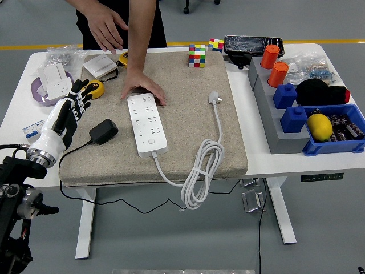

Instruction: Pick up the plug,place it near the board,insert it into the board,press the button

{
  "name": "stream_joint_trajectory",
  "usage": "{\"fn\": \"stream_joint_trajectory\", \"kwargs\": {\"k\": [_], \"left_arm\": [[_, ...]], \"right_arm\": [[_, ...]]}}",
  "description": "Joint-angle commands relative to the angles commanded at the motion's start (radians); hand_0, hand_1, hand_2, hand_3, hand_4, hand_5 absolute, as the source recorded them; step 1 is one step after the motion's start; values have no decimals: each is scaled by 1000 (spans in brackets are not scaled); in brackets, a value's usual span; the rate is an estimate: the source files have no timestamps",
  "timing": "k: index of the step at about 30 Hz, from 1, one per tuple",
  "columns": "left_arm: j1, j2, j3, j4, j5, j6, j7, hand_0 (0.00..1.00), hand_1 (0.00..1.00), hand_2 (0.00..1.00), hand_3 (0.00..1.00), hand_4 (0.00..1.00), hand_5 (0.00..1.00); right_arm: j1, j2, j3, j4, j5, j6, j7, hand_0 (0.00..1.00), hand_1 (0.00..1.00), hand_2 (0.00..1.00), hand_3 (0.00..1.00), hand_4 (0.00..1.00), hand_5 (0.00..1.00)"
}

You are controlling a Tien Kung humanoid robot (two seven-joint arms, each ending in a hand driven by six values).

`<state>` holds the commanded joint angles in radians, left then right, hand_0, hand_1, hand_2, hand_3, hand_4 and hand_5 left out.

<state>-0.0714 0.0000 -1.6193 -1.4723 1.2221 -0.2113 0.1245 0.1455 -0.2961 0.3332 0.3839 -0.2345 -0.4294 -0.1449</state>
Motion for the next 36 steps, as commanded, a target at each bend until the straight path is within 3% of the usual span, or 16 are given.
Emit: {"fn": "stream_joint_trajectory", "kwargs": {"k": [3,4,6,9,10,15,25,29,33,34,36], "left_arm": [[13,0,2,-9,-124,-25,20,916,925,908,898,998,998],[18,0,4,-13,-167,-33,30,864,856,838,858,998,998],[24,0,9,-19,-229,-42,39,864,856,838,858,998,998],[32,0,16,-20,-248,-38,34,864,856,838,858,998,998],[34,0,19,-19,-253,-34,31,927,868,825,846,998,998],[51,0,26,-38,-259,4,0,927,868,825,846,998,998],[61,1,21,-94,-112,95,-93,915,933,889,837,998,998],[57,0,33,-119,-73,132,-131,912,930,895,867,998,998],[55,0,56,-134,49,187,-183,912,930,895,867,998,998],[54,0,59,-134,91,197,-195,877,840,812,818,998,998],[54,0,60,-133,146,202,-202,877,840,812,818,998,998]], "right_arm": [[-1,0,-1,0,1,0,0,844,771,755,784,998,998],[-1,0,-2,-1,2,0,0,844,771,755,784,998,998],[-2,1,-4,-1,3,0,0,844,771,755,784,998,998],[0,0,-10,-1,2,1,0,844,771,755,784,998,998],[2,0,-12,-1,2,1,0,844,771,755,784,998,998],[3,1,-15,-1,-1,1,0,844,771,755,784,998,998],[-11,10,-17,-4,-1,-3,3,844,770,755,783,998,998],[-9,12,-21,-6,21,-31,23,847,786,769,795,998,998],[-6,11,-24,-6,27,-33,25,847,786,769,795,998,998],[-4,11,-29,-7,31,-33,25,845,784,769,795,998,998],[-2,12,-35,-7,34,-31,24,845,784,769,795,998,998]]}}
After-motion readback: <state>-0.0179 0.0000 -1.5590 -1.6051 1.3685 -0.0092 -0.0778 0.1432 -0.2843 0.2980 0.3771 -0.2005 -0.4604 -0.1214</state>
